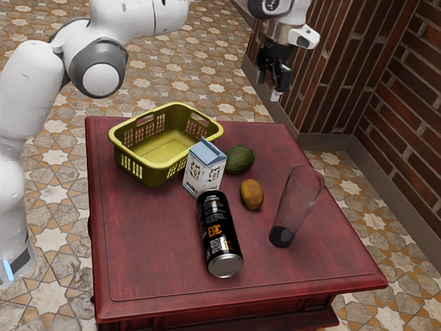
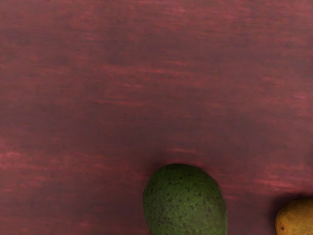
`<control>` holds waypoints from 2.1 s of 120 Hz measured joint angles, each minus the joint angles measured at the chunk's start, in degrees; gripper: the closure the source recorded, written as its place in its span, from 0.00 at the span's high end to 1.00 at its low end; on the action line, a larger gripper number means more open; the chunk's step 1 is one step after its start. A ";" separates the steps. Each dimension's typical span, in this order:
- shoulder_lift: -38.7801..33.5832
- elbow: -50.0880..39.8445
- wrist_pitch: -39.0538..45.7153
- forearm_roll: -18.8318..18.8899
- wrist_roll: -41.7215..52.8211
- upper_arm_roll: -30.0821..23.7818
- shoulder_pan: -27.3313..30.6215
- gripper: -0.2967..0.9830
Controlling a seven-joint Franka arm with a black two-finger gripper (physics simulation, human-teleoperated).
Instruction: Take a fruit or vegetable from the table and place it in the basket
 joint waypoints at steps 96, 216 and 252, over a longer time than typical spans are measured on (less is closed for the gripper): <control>-7.61 -22.48 9.18 -4.63 -12.70 -1.20 -0.28 0.77; -6.04 -33.99 19.83 -3.79 -22.11 0.20 -0.04 0.77; -5.03 -35.48 21.90 -3.34 -22.97 0.28 0.08 0.77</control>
